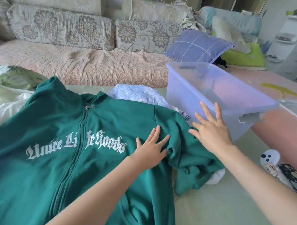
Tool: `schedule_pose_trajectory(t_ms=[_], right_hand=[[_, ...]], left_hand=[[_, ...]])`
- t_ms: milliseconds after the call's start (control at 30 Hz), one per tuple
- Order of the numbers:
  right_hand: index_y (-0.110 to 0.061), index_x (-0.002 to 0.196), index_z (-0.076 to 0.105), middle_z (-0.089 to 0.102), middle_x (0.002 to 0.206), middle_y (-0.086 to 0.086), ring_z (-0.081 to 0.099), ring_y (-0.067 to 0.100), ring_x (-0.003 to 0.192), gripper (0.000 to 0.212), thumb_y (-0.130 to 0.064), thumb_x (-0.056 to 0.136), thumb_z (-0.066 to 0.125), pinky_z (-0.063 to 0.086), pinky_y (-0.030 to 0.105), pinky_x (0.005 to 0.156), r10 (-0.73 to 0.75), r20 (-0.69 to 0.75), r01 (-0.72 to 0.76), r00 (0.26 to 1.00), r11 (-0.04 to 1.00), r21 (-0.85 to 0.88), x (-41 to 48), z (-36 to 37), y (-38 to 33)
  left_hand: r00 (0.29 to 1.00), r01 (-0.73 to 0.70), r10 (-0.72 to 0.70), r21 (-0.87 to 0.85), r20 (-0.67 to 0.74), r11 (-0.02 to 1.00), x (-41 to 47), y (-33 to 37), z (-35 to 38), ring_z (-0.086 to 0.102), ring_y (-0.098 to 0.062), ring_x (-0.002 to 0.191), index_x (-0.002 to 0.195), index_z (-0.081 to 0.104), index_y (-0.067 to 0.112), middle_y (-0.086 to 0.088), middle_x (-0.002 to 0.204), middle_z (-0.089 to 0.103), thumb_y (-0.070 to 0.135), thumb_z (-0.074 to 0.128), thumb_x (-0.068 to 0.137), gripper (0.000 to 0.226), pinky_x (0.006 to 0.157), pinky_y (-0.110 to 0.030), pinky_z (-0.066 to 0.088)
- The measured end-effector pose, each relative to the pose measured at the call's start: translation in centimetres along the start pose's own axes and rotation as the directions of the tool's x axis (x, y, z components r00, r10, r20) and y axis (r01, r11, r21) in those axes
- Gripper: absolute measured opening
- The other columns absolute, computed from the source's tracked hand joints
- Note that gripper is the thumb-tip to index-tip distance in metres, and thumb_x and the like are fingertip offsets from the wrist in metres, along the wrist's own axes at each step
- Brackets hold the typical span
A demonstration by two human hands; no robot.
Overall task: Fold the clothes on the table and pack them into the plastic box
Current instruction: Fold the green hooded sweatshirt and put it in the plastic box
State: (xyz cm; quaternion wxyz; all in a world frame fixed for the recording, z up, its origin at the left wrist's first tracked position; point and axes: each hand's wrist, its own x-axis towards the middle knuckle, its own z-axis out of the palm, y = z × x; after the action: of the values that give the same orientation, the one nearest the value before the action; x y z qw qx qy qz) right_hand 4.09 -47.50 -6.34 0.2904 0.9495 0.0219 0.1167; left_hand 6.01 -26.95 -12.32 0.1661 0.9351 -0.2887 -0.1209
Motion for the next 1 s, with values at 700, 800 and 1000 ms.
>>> schedule_pose_trajectory(t_ms=[700,800,1000], right_hand=[[0.001,0.130,0.052,0.060,0.105,0.020,0.055,0.040,0.093,0.073,0.013,0.060,0.040,0.047,0.047,0.083,0.111,-0.133,-0.059,0.985,0.935,0.349,-1.9,0.0,-1.5],[-0.009,0.144,0.037,0.038,0.145,0.015,0.037,0.036,0.126,0.094,0.017,0.057,0.058,0.030,0.045,0.104,0.028,-0.096,0.015,0.995,0.906,0.423,-2.6,-0.4,-3.6],[-0.019,0.097,0.063,0.059,0.101,-0.001,0.057,0.026,0.098,0.028,-0.040,0.080,0.070,0.042,0.035,0.080,-0.061,-0.187,0.158,0.980,0.812,0.562,-5.4,-3.8,-8.9]], left_hand=[[0.992,-0.120,0.118,0.046,0.039,0.992,-3.2,0.5,2.3,-0.011,-0.021,0.146,0.148,0.006,0.046,0.007,0.157,-0.018,0.043,0.042,0.098,0.062,0.111,-0.064,0.001],[0.995,-0.099,0.098,-0.029,-0.022,0.995,-3.6,0.1,2.1,0.006,-0.017,0.147,0.150,0.001,0.038,0.005,0.158,-0.019,0.036,0.044,0.098,0.068,0.114,-0.056,0.004],[0.996,-0.043,0.045,0.027,-0.080,0.999,-7.7,-4.1,0.5,0.000,-0.008,0.146,0.149,0.023,0.029,0.008,0.159,0.008,0.035,0.038,0.101,0.051,0.119,-0.042,0.000]])
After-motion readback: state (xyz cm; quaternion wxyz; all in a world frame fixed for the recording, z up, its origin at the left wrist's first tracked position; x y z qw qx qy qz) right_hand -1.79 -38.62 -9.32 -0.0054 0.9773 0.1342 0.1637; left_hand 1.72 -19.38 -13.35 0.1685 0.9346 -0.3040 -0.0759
